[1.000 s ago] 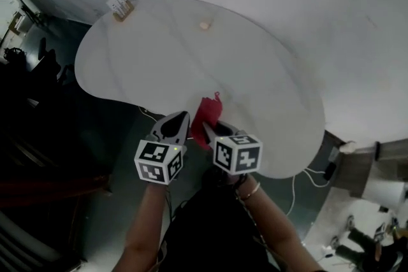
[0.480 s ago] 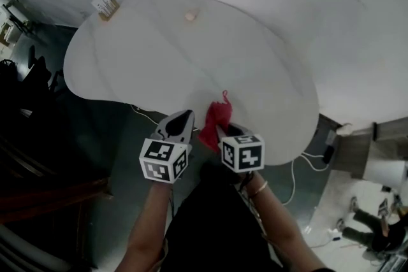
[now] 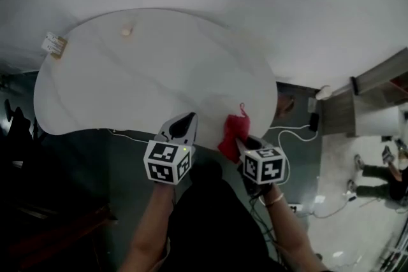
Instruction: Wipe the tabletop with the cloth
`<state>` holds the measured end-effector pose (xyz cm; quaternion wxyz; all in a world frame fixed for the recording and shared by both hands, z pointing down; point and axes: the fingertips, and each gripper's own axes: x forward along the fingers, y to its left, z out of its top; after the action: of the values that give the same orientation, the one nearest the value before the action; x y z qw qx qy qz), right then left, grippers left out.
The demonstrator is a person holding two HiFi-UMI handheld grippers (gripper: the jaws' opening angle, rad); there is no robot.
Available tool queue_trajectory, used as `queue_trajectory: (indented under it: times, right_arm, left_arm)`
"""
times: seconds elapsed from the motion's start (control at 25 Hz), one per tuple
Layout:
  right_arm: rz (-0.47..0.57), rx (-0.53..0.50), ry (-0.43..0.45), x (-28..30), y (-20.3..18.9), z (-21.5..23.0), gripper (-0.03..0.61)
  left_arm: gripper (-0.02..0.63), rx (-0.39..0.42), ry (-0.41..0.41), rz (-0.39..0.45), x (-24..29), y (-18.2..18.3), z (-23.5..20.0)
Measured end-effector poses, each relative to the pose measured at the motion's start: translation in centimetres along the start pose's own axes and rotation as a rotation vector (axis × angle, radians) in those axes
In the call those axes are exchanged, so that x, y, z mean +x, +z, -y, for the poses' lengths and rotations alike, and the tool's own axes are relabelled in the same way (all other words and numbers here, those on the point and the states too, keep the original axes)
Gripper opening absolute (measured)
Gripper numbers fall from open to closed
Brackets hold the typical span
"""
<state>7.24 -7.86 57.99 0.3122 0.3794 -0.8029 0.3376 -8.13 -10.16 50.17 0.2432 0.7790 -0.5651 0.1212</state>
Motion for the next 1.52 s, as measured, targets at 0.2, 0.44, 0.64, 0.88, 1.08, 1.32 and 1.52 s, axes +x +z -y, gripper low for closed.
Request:
queue_trajectory:
  times: [0.2, 0.44, 0.64, 0.88, 1.08, 1.32, 1.52]
  right_arm:
    - [0.016, 0.043, -0.084, -2.8, -1.3, 4.6, 0.044]
    - [0.015, 0.091, -0.24, -6.3, -3.5, 11.4, 0.044]
    - [0.101, 0.144, -0.328, -10.5, -3.1, 15.3, 0.044]
    - [0.277, 0.076, -0.317, -13.1, 2.8, 14.4, 0.044]
    - [0.425, -0.046, -0.285, -13.1, 8.2, 10.7, 0.044]
    - [0.503, -0.148, -0.186, -11.6, 12.4, 6.1, 0.044]
    - [0.566, -0.253, -0.085, -10.6, 14.8, 1.9, 0.044]
  left_arm:
    - [0.003, 0.039, -0.1, -0.032, 3.1, -0.2, 4.9]
    - [0.003, 0.084, -0.194, -0.059, 5.8, -0.3, 10.0]
    - [0.003, 0.122, -0.23, -0.055, 6.4, 0.4, 12.2]
    - [0.003, 0.15, -0.207, -0.01, 5.6, 2.7, 12.2]
    - [0.003, 0.149, -0.145, 0.042, 3.8, 4.6, 10.6]
    - [0.003, 0.131, -0.048, 0.1, 1.7, 6.4, 7.3]
    - [0.003, 0.112, 0.03, 0.14, -0.3, 7.4, 4.6]
